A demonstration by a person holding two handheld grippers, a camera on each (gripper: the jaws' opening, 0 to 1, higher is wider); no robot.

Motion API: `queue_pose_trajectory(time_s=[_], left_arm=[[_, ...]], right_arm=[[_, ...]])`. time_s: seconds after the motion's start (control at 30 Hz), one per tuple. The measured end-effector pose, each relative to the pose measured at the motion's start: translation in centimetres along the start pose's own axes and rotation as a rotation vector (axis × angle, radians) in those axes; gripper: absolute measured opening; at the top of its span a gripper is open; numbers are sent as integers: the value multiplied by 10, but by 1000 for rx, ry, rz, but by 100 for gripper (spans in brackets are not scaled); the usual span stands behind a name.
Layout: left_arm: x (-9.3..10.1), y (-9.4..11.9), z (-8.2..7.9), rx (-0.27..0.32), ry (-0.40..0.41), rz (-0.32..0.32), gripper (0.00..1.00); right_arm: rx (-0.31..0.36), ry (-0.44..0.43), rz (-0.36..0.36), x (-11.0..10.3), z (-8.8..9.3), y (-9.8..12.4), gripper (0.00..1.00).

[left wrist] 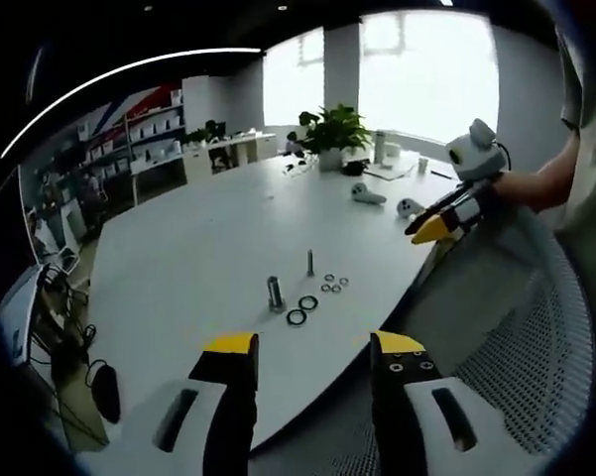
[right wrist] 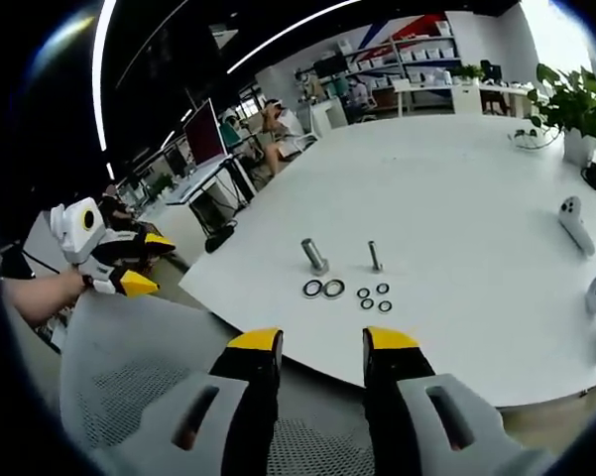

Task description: Place the washer onto the threaded stud by aligning its center hole with the stud, sliding it down to the base, and recovering from edge contact or off-axis alignment until the washer reaches the visible bottom stop.

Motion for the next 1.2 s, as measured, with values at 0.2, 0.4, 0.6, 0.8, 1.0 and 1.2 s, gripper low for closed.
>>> queue_pose_trajectory(time_s=[0.2,0.4,0.6,0.8,1.0,1.2], left_arm=[[1,6,-6,41,-50,12,41],[2,4,-5,68,-3,61,39],[-1,4,-3,77,17,69,38],[-12,8,-4,113,56,-1,37],[-15,9,-5,134,62,-15,37],[-17,9,-4,148,105,7,37]], right_arm=[[-5,3,-1,0,1,-1,34],[-5,0,1,-1,1,-1,34],[-7,-2,1,-1,0,-2,34],[-8,-7,1,0,1,-2,33],[-17,5,-13,-3,2,-2,33],[-20,13,-27,-7,2,-2,34]])
Point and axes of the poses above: the point that each gripper's makers call its tool centre point, and the gripper's own axes: y roughly backward along the fingers, x roughly to its right, z roughly out of its underside, the point moved 3 cm from there along y, roughly backward along the fingers, and after that the axes turned 13 degrees about z, right-handed, at the moved point
